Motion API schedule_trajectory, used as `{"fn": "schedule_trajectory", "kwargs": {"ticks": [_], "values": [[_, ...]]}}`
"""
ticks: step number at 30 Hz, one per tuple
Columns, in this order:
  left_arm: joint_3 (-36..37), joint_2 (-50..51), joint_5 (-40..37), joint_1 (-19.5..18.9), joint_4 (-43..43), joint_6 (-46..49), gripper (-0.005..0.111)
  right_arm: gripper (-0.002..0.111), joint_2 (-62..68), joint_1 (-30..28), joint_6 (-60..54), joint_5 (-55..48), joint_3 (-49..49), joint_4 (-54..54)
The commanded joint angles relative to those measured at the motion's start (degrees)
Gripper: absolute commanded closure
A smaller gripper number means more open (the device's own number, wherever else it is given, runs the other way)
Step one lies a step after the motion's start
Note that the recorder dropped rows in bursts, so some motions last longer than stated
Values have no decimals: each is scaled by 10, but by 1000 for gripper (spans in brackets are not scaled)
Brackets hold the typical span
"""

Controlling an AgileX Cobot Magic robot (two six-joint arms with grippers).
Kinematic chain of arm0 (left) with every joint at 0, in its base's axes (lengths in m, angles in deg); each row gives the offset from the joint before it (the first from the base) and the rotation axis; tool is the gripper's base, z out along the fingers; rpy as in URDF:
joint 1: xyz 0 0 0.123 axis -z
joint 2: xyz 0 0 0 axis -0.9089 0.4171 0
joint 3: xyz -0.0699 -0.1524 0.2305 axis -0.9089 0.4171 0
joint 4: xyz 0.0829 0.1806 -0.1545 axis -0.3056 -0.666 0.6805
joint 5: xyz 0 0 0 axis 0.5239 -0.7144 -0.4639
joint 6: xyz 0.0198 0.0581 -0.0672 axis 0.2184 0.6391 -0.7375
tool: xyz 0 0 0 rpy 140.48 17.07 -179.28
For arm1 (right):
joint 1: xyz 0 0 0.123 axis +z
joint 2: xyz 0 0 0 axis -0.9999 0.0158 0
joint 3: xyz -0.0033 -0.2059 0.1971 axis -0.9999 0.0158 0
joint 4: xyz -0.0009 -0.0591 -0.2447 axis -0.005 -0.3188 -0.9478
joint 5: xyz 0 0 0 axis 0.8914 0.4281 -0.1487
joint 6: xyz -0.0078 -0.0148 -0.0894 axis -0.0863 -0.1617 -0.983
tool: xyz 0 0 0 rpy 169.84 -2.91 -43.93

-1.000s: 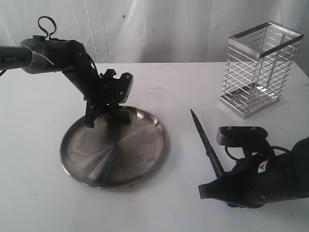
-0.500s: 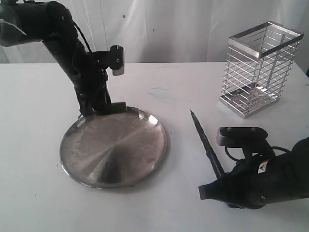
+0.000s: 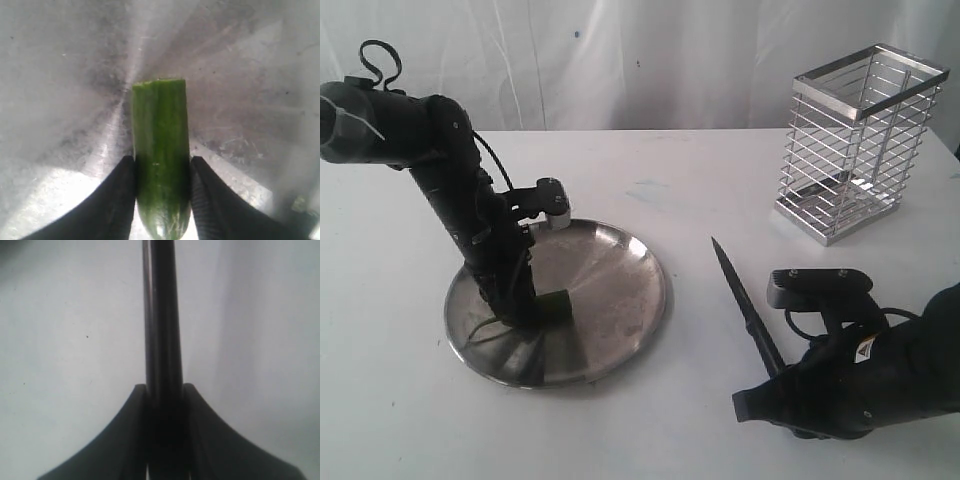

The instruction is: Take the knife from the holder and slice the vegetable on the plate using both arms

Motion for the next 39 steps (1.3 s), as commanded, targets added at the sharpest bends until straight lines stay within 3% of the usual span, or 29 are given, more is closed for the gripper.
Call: {"fn": "schedule_trajectory", "kwargs": {"ticks": [1, 9, 16, 19, 21, 26, 30, 32, 36, 39], "values": [[12, 0, 15, -1, 5, -10, 58, 108, -1, 0, -6, 9, 2, -2], [12, -15, 13, -1, 18, -11, 43, 108, -1, 0, -6, 4, 2, -2], [12, -63, 3, -1, 18, -36, 42, 108, -1, 0, -6, -1, 2, -2], [12, -91, -22, -1, 18, -94, 44, 108, -1, 0, -9, -5, 2, -2], [12, -103, -54, -1, 18, -146, 57, 108, -1, 0, -9, -5, 2, -2], [12, -113, -148, -1, 28, -191, 107, 108, -1, 0, -9, -10, 2, -2], [32, -118, -198, 2, 62, -179, 107, 108, -1, 0, -9, -23, 2, -2], [61, -120, -201, 6, 87, -123, 107, 108, -1, 0, -9, -26, 2, -2], [160, -121, -192, 22, 185, 95, 107, 108, -1, 0, -9, -24, 2, -2], [238, -121, -131, 35, 218, 219, 107, 108, -1, 0, -9, -20, 2, -2]]}}
